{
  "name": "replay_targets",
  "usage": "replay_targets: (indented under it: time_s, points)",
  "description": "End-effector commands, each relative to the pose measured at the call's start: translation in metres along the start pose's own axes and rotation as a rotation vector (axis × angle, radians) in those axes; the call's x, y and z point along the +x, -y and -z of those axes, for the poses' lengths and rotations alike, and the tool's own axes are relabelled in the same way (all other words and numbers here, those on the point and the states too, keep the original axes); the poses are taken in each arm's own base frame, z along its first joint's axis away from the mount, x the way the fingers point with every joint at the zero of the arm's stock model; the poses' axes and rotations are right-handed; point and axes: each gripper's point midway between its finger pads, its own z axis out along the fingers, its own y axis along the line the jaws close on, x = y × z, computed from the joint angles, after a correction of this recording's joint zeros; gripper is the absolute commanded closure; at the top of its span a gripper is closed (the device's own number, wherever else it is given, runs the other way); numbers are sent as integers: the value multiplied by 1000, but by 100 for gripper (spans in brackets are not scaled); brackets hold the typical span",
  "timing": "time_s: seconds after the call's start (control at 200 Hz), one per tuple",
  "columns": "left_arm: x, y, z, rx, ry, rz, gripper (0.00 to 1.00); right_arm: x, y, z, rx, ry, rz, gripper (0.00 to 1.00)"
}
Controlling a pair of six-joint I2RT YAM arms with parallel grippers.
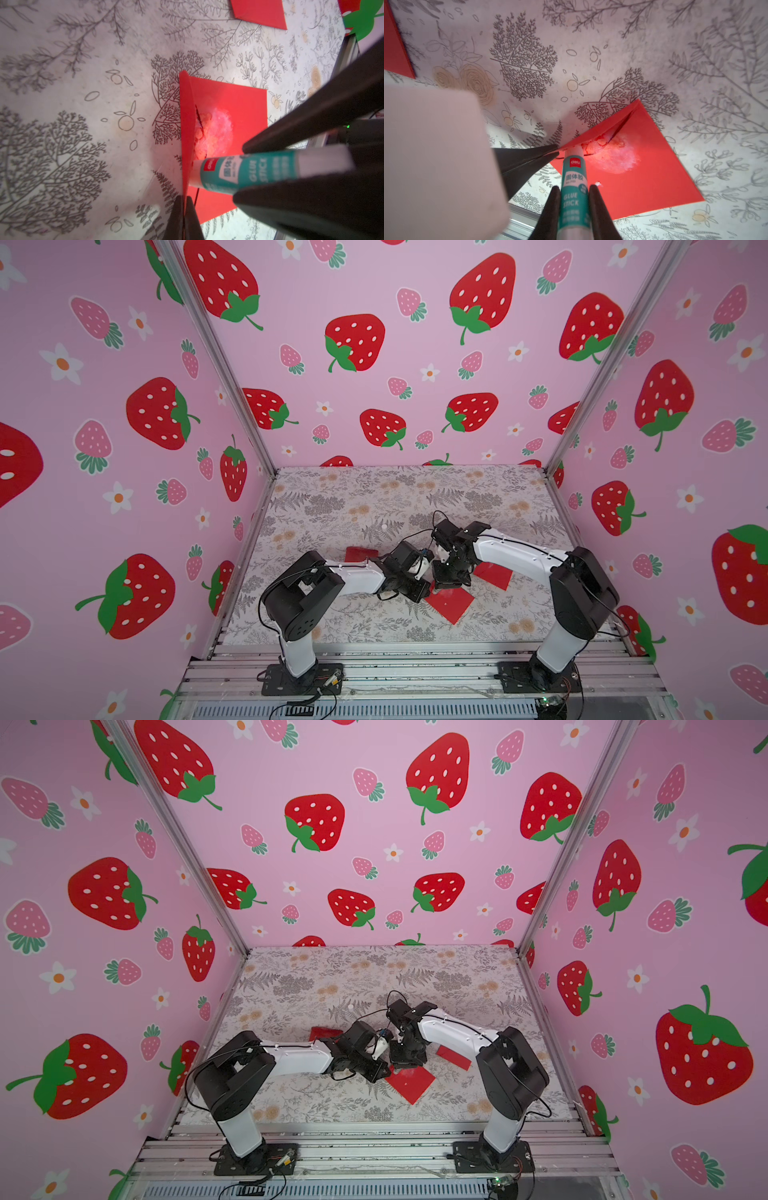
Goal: Seal the envelope with a glue stick
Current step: Apply the envelope at the center of the board.
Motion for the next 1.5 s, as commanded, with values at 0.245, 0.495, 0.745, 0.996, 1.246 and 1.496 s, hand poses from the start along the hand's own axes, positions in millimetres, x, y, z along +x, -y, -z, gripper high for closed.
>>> replay_targets:
  time_s: [0.245, 0.495, 0.745, 0.996, 1.246, 1.496]
  points:
    - [32, -10, -1, -35, -105, 42, 100, -2, 15, -1, 95, -1, 30, 100]
    - [31, -10, 1, -38, -107, 32, 100, -2, 1, 0, 24, -7, 18, 100]
    - [30, -9, 2, -35, -99, 27, 100, -4, 31, 4, 189, 12, 38, 100]
    - [30, -9, 1, -34, -99, 31, 100, -5, 36, 8, 217, 30, 50, 100]
    - [31, -10, 0, -34, -92, 41, 100, -6, 29, 10, 239, 42, 77, 100]
    - [32, -10, 0, -29, -90, 38, 100, -5, 0, 5, 135, 52, 93, 100]
